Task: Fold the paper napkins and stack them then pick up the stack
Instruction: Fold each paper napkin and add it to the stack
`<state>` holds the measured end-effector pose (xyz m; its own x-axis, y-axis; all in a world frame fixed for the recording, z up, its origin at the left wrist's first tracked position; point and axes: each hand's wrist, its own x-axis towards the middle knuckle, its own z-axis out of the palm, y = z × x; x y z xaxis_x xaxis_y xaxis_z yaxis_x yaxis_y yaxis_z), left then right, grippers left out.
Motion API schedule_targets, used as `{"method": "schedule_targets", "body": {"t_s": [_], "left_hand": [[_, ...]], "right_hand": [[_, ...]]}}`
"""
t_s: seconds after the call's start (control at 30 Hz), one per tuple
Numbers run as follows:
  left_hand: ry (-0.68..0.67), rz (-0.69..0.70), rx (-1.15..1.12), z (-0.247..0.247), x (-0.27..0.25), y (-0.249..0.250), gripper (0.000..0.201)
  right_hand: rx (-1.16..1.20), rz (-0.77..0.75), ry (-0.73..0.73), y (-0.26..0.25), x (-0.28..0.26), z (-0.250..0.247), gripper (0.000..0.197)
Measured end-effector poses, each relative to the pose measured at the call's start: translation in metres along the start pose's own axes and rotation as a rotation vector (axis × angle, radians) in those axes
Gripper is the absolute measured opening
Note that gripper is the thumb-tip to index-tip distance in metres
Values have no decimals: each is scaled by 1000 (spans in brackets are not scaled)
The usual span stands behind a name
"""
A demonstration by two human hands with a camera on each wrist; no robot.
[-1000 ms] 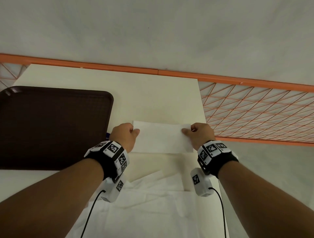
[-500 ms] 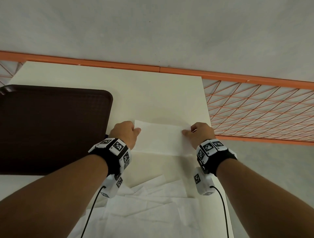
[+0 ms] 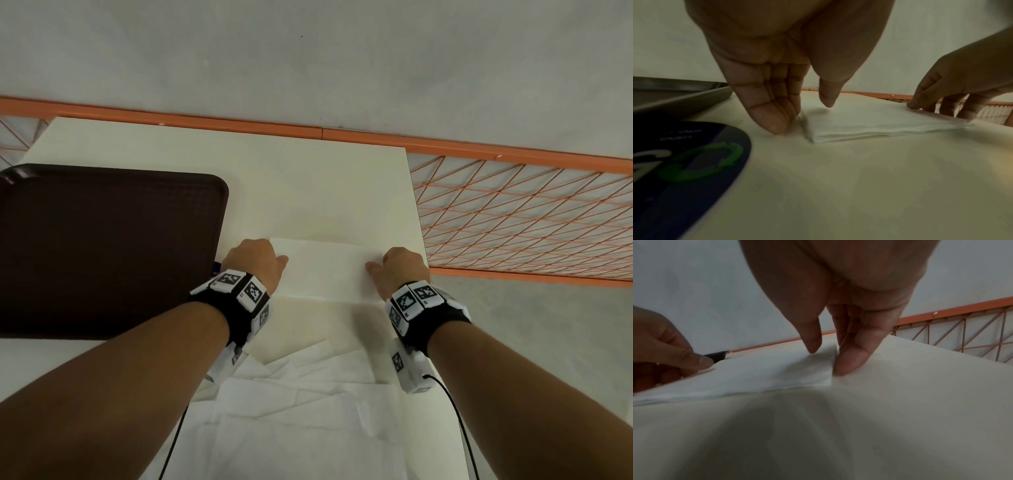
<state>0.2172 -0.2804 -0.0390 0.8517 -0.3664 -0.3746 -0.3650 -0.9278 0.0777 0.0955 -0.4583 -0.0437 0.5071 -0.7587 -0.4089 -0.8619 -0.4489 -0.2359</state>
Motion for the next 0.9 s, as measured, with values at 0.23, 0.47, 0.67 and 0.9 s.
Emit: {"method": "schedule_targets", "body": {"t_s": [0.23, 0.47, 0.67, 0.9], "left_hand": [[-44, 212, 34, -9, -47, -22, 47], [-280, 374, -122, 8, -132, -46, 19], [-365, 441, -91, 30, -183, -64, 14], [-481, 406, -125, 51, -217, -81, 30]], "right_hand": [[35, -207, -12, 18, -64, -17, 33], [-151, -342, -292, 49, -164, 24, 48], [-267, -569, -257, 50, -207, 48, 55], [-405, -605, -329, 33, -205, 54, 31]]}}
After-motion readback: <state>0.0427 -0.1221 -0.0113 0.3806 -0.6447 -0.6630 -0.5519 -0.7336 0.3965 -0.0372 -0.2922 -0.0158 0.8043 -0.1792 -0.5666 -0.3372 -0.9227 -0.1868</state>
